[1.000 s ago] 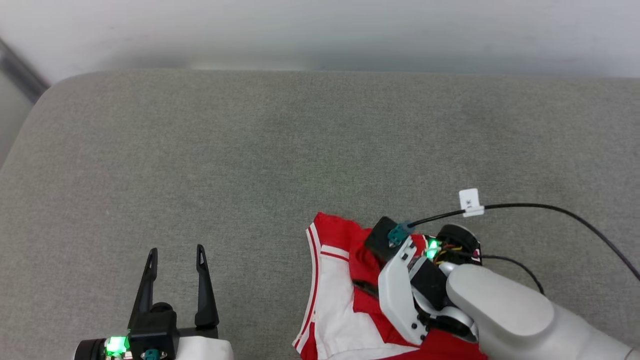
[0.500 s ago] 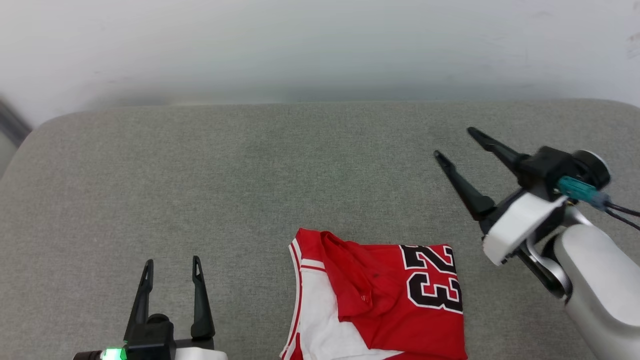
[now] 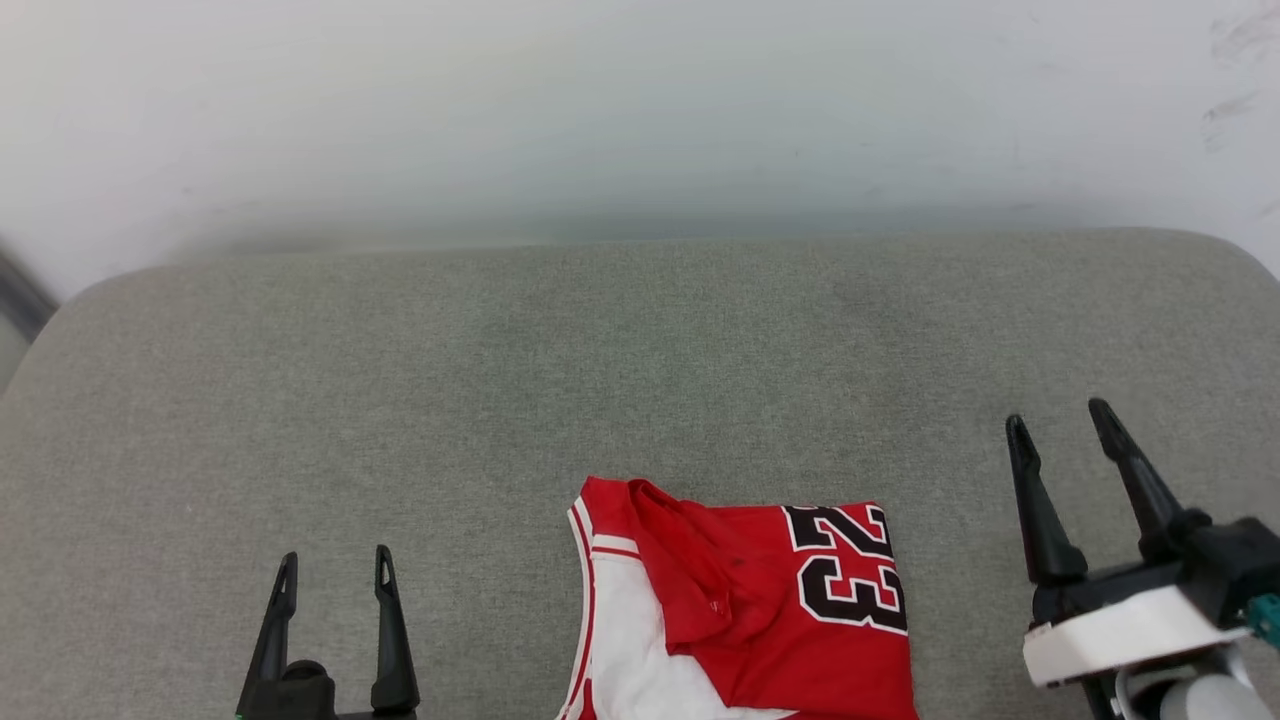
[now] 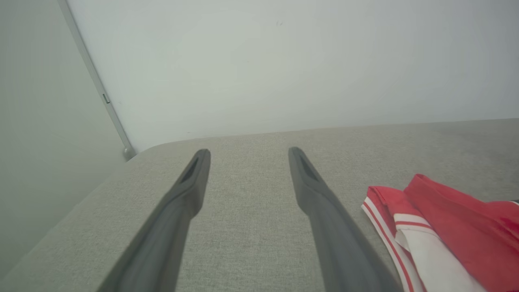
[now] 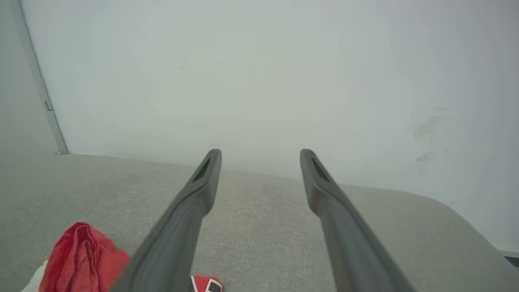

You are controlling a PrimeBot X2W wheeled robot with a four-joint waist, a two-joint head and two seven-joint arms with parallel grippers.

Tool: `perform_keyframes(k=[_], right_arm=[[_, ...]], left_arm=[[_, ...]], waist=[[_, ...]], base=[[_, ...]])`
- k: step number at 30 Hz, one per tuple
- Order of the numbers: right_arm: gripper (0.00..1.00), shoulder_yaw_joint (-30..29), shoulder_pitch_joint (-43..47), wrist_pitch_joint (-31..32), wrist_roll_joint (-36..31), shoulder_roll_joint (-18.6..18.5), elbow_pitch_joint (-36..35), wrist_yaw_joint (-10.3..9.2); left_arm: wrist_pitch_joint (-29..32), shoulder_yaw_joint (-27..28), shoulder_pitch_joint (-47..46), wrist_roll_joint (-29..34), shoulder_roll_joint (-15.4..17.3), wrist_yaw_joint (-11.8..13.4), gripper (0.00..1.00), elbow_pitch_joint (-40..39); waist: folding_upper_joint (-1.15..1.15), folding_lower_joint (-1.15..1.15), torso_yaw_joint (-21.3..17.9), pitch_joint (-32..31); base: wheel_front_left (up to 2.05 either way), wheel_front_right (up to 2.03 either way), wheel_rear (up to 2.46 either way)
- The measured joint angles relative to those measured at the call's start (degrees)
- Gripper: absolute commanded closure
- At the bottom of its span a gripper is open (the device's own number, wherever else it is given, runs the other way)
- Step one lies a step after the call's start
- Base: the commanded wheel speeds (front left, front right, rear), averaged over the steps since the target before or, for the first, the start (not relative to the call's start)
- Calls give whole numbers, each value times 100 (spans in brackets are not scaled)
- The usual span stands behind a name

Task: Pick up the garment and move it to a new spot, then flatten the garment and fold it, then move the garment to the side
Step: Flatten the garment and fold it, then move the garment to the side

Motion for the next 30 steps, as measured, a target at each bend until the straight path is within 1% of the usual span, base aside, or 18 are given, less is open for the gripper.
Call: perform_keyframes(k=[4,8,13,18,21,25,27,30], right_arm=[[0,-293,616,-2,-64,356,-282,0],[0,-436,1059,-2,-94,561,-439,0],[0,-550,1489,-2,-93,708,-560,0],[0,-568,1595,-2,-89,754,-605,0],[0,-548,1520,-2,-94,768,-678,0],[0,-572,1071,-2,-162,746,-822,0],[0,-535,744,-2,-210,589,-888,0],[0,-386,203,44,-241,198,-906,0]], left_arm=[[-1,9,59,-21,22,-96,0,-48],[-1,36,132,-81,25,-167,0,-90],[0,75,210,-108,21,-258,0,-93],[-1,137,218,-114,3,-310,0,-59],[0,165,217,-114,-9,-353,0,-23],[-1,233,213,-114,-30,-401,0,4],[-1,259,211,-114,-42,-406,0,15],[-1,281,210,-116,-67,-452,0,45]], waist=[[0,0,21,-98],[0,0,58,-151],[0,0,108,-189],[0,0,106,-200],[0,0,108,-198],[0,0,99,-171],[0,0,87,-151],[0,0,71,-114]], base=[[0,0,0],[0,0,0],[0,0,0],[0,0,0],[0,0,0],[0,0,0],[0,0,0],[0,0,0]])
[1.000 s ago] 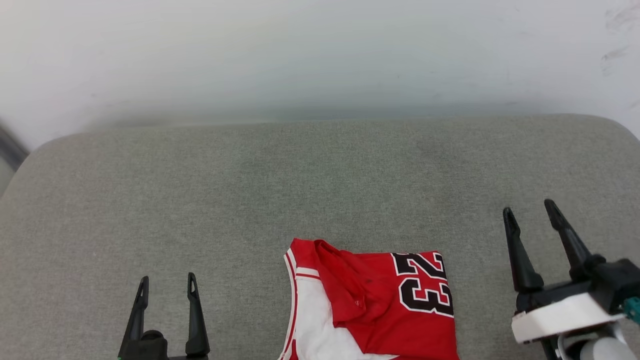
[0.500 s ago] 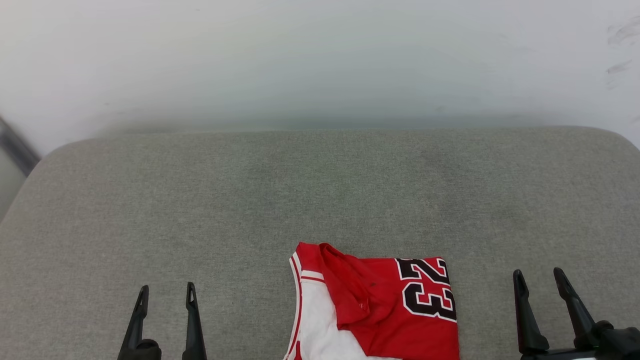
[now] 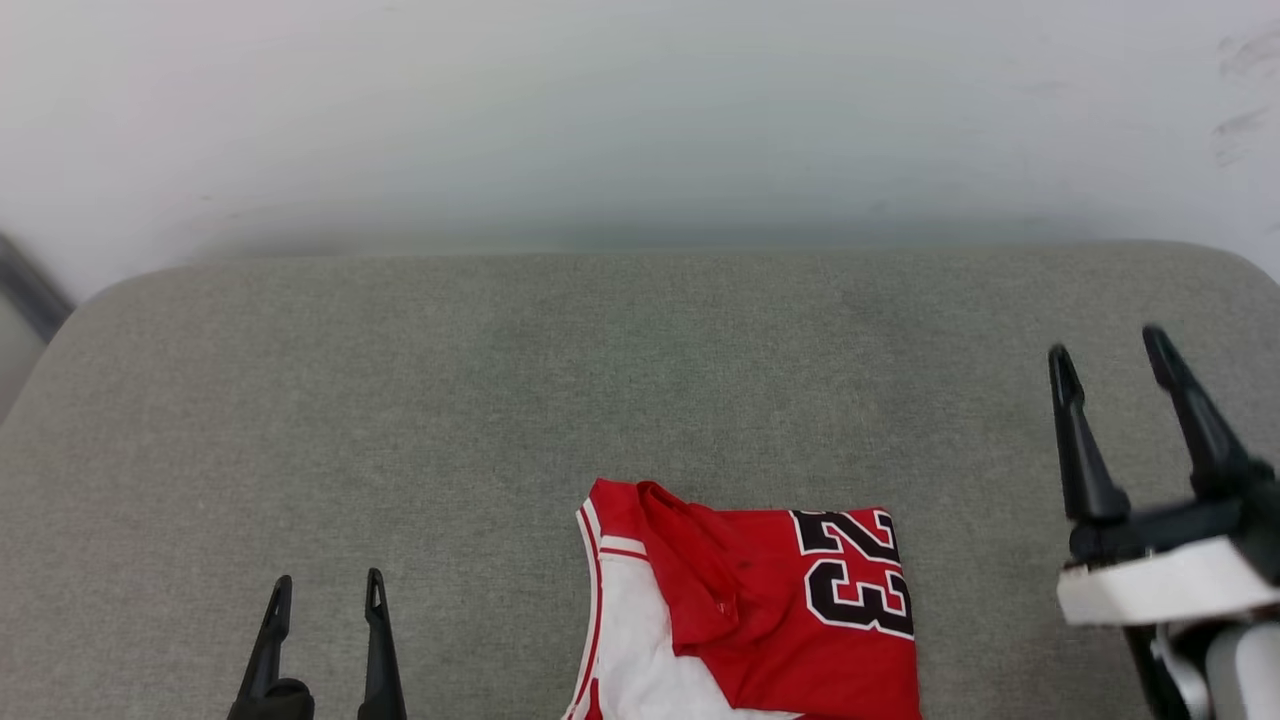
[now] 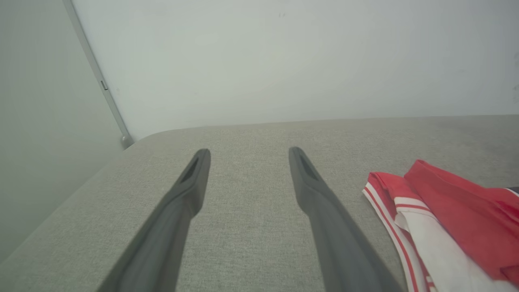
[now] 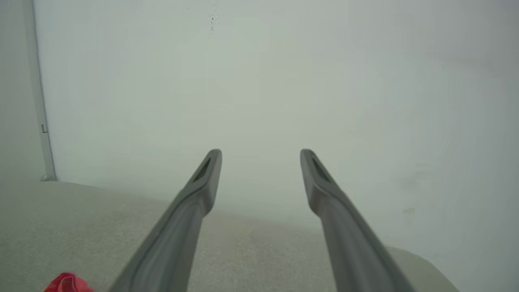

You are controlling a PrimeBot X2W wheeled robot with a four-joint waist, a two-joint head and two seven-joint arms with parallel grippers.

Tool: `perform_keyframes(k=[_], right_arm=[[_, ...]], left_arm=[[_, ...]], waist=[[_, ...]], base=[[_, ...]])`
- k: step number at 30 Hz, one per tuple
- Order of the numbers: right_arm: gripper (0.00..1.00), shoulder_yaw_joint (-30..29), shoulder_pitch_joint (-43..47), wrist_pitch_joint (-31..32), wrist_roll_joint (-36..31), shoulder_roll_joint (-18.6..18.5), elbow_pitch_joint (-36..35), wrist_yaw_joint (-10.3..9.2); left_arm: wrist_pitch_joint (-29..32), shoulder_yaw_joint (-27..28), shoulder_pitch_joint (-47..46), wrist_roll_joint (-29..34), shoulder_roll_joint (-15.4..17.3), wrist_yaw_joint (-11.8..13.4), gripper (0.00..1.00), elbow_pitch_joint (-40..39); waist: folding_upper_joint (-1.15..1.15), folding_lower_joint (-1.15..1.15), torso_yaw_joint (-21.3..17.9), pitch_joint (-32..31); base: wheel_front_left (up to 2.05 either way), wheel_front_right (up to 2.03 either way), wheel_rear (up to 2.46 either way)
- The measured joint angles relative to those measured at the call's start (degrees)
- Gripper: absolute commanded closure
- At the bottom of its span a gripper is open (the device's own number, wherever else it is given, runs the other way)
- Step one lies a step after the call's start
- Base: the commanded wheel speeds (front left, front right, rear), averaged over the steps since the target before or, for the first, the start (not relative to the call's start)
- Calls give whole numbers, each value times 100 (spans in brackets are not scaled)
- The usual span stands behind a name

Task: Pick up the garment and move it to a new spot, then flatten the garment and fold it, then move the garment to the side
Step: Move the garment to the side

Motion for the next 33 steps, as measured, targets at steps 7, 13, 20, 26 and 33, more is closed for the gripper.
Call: perform_keyframes(k=[7,13,20,26,33], right_arm=[[0,1080,-1163,1980,684,-1179,292,0],[0,1762,-1583,4487,2724,-1973,609,0],[0,1986,-1372,6070,4773,-2440,1015,-1],[0,2126,-1207,6078,5295,-2267,1319,-1],[0,2497,-1461,5793,5383,-1820,1798,-1]], left_arm=[[0,64,-125,3,-34,-79,0,25],[1,119,-241,10,-55,-146,0,49],[0,104,-460,21,-88,-254,0,83],[0,73,-715,63,-122,-305,0,64],[1,-20,-940,81,-168,-308,0,34]], waist=[[0,0,-15,182],[0,1,-18,322],[0,0,80,527],[0,0,234,813],[0,1,385,1187]], base=[[0,0,0],[0,0,0],[0,0,0],[0,0,0],[0,0,0]])
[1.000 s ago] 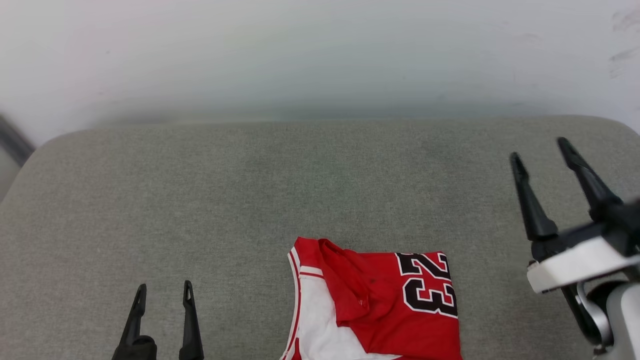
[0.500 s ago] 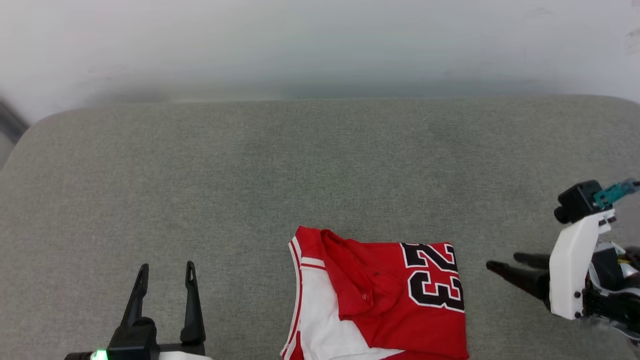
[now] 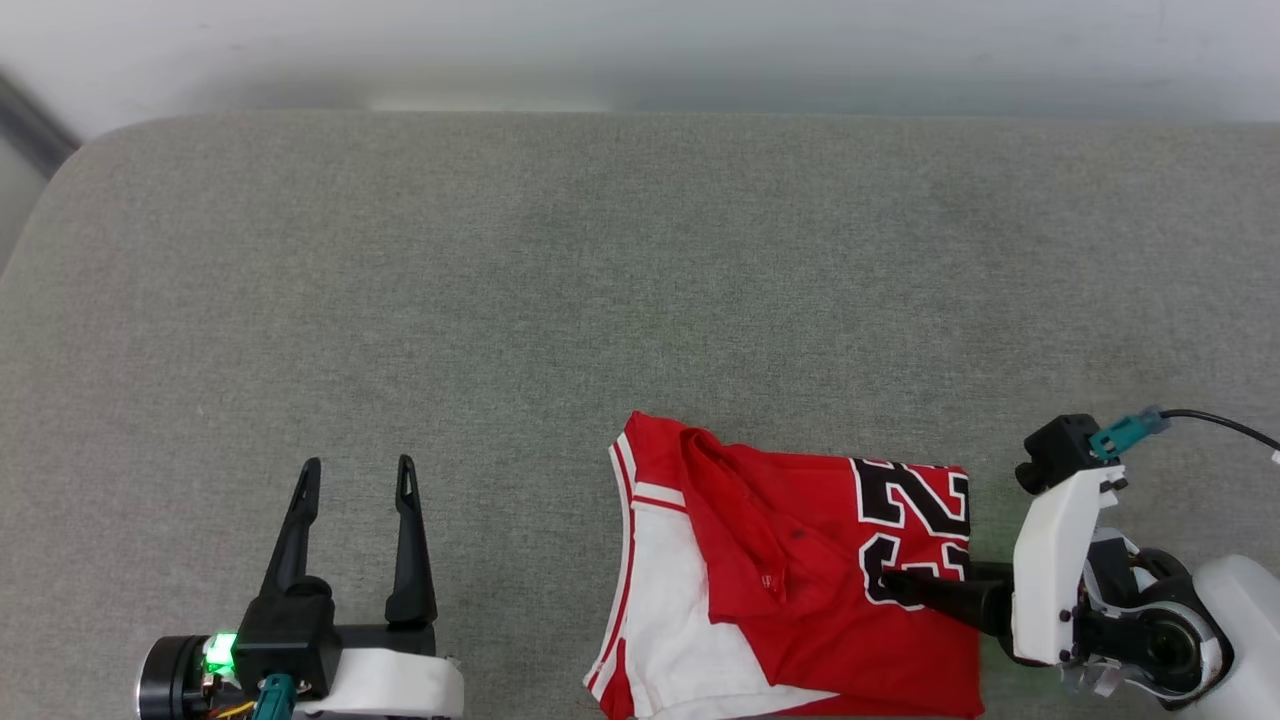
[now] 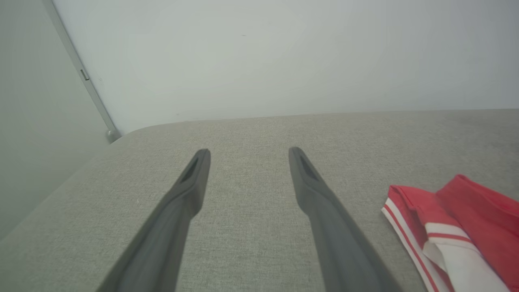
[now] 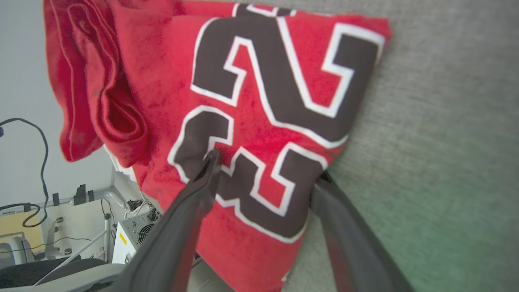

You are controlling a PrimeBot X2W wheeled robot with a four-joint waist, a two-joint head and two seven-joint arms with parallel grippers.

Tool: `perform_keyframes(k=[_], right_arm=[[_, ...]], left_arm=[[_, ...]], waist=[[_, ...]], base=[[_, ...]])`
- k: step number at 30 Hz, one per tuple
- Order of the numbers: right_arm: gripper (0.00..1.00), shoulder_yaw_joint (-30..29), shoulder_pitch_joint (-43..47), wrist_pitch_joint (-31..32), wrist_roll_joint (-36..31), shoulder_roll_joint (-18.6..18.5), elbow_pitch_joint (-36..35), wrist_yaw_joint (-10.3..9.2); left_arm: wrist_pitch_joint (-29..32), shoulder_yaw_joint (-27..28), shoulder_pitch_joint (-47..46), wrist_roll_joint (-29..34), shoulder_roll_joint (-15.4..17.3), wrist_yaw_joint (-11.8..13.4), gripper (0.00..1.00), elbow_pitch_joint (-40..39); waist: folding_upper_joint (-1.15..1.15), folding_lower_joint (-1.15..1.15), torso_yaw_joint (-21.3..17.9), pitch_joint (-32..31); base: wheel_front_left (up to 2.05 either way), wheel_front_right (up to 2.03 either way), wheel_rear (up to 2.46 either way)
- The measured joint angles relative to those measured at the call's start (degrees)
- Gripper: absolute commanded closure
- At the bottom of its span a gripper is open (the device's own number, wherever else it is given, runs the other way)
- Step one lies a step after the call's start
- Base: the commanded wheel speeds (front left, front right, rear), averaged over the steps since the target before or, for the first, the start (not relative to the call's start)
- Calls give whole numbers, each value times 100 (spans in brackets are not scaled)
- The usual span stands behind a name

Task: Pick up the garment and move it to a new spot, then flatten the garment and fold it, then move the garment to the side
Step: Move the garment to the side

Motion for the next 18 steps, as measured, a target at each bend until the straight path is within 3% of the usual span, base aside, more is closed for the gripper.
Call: perform_keyframes(k=[8,9,10,18], right_arm=[[1,667,-335,-255,-357,59,506,43],[94,731,-359,-327,-388,52,572,52],[100,794,-378,-408,-400,42,619,52],[100,1258,-515,-957,-297,-11,791,57]], left_arm=[[-1,-138,-179,29,-33,24,0,26],[-1,-143,-199,29,-35,31,0,27],[-1,-148,-206,27,-36,55,0,25],[-1,-133,-87,21,-48,114,0,69]], waist=[[0,-2,197,273],[0,-2,216,283],[0,-3,231,290],[0,-1,199,86]], base=[[0,0,0],[0,0,0],[0,0,0],[0,0,0]])
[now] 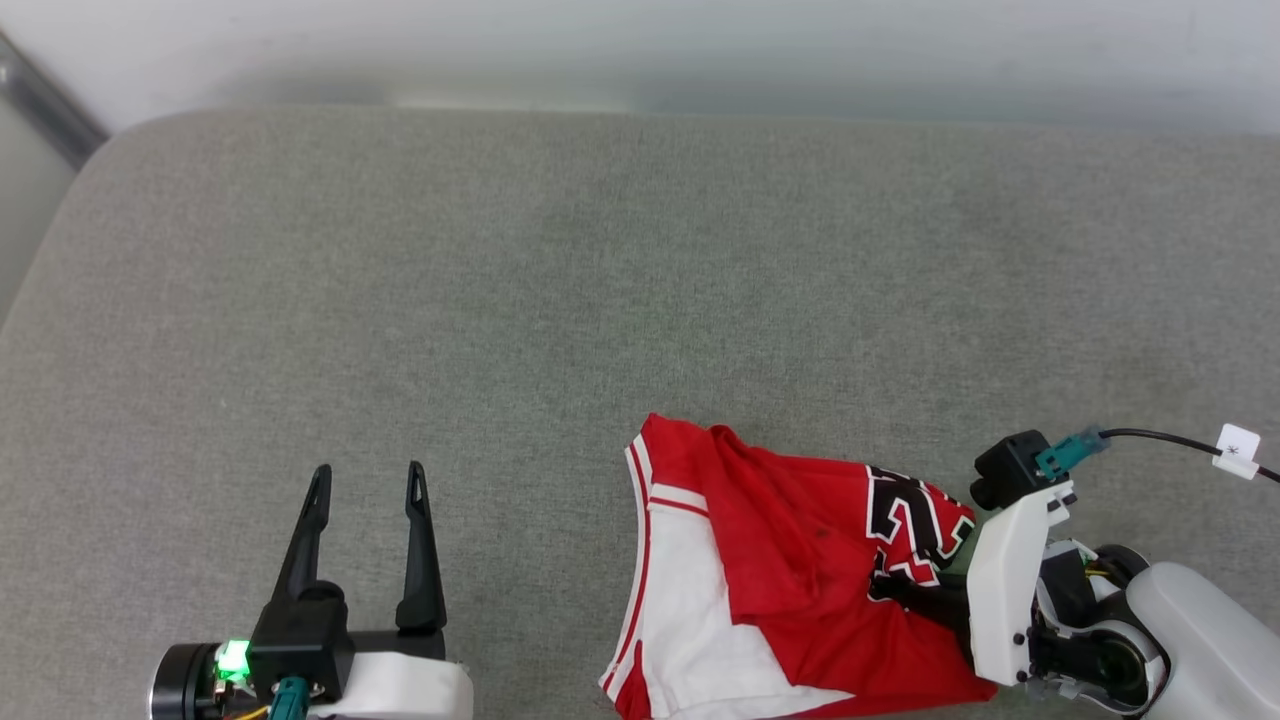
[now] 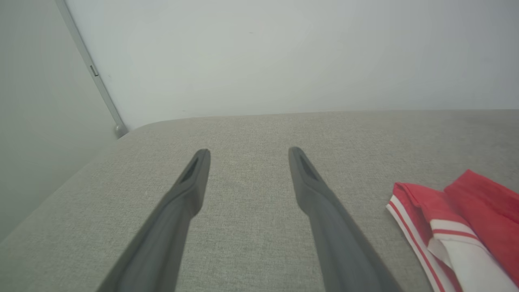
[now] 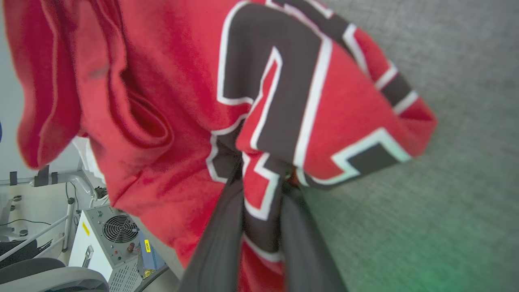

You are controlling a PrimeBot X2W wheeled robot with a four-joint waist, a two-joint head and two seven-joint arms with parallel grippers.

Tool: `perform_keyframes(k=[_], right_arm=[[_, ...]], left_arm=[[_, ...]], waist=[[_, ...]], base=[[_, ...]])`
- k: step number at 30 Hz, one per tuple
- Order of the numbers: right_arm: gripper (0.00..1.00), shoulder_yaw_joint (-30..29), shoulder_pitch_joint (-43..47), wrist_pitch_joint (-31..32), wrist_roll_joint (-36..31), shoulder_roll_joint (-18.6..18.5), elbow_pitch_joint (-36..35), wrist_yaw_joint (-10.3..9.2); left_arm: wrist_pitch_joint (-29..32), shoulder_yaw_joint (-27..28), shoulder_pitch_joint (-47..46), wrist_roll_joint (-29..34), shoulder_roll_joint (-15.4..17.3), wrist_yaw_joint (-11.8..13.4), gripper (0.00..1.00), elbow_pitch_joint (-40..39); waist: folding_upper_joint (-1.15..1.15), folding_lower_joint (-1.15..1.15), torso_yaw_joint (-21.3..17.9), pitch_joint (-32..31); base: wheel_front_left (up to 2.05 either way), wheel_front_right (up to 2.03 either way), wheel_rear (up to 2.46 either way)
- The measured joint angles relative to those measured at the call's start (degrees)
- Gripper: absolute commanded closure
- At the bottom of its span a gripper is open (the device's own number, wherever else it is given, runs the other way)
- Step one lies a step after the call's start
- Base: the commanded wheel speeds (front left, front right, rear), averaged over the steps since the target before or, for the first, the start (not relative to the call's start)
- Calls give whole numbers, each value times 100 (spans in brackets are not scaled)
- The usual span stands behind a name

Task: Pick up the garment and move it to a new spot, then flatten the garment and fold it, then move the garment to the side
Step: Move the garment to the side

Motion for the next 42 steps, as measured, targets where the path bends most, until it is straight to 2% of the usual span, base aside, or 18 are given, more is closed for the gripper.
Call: perform_keyframes(k=[5,9,17,22,28,33,42], right_arm=[[100,350,-195,-308,-57,-253,-248,-53],[100,568,-577,-446,-241,-659,-760,-56],[100,814,-1128,-349,-472,-1511,-1848,-56],[100,710,-1277,-289,-602,-1928,-2071,-56],[100,294,-1482,-303,-770,-2327,-1683,-55],[100,-5,-1694,-406,-1104,-2668,-1068,-55],[100,-500,-2275,-808,-1785,-2642,376,-55]], left_arm=[[0,11,196,1,-4,41,0,22],[0,92,361,-2,-7,81,0,11],[0,233,540,-69,-11,143,0,-137],[0,226,511,-74,-15,144,0,-241],[0,305,269,4,9,116,0,-390],[0,374,10,62,130,83,0,-548],[0,537,-313,115,371,25,0,-782]], waist=[[0,1,-109,-311],[0,1,-311,-521],[0,1,-959,-697],[0,1,-1387,-599],[0,1,-1695,-150],[0,1,-1871,355],[0,1,-2106,1208]], base=[[0,0,0],[0,0,0],[0,0,0],[0,0,0],[0,0,0],[0,0,0],[0,0,0]])
